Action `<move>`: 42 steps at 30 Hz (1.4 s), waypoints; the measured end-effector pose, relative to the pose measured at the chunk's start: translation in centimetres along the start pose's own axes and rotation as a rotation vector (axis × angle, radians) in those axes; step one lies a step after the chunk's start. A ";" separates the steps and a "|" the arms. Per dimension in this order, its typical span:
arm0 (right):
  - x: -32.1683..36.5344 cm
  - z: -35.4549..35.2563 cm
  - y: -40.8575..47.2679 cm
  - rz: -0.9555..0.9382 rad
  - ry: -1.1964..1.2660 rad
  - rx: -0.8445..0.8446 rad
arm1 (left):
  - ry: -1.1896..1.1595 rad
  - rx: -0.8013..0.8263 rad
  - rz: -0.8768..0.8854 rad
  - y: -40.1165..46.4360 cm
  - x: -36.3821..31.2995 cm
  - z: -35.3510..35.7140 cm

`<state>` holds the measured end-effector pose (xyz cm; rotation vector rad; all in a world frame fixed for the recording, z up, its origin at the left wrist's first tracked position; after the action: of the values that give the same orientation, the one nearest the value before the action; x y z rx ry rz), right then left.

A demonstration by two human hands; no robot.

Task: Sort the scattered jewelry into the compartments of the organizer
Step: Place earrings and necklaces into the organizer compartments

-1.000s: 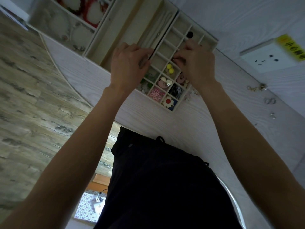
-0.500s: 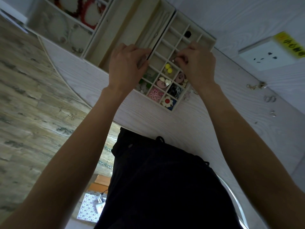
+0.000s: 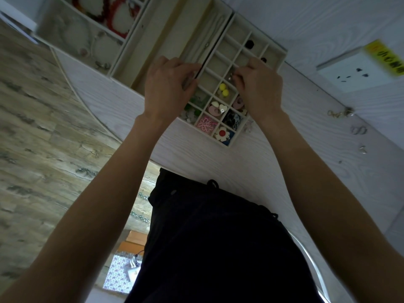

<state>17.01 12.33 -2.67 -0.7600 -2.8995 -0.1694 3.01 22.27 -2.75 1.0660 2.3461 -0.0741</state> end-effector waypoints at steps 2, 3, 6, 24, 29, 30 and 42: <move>-0.2 -0.2 0.1 0.033 0.036 -0.003 | 0.001 0.004 0.003 0.0 0.0 0.0; -0.2 -0.2 0.2 0.040 0.044 -0.004 | 0.000 0.006 0.005 0.0 0.0 0.1; -0.1 -0.2 0.4 0.044 0.053 -0.017 | 0.001 0.007 0.008 0.0 -0.1 0.0; -8.3 -3.4 -13.2 0.441 0.236 -0.118 | 0.080 -0.014 0.122 -3.1 -4.8 0.6; -5.5 -1.8 -14.3 0.350 0.244 -0.105 | 0.157 0.025 0.082 -3.4 -3.0 0.5; -4.9 -1.6 -13.8 0.334 0.242 -0.109 | 0.143 0.029 0.085 -3.3 -2.9 0.4; -6.6 -1.6 -13.9 0.474 0.286 -0.224 | 0.100 0.115 0.059 -2.9 -2.2 0.9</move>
<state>15.98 -3.05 -3.15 -1.3118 -2.3807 -0.5047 2.56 18.54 -2.84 1.2196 2.4219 -0.1385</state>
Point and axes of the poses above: each hand's wrist, its own y-axis towards the middle knuckle, its own z-axis out of the palm, x = y × z, the point moved 9 cm from there along y, towards the middle knuckle, and after that the axes turned 8 degrees about -x, right-handed, at the moved point
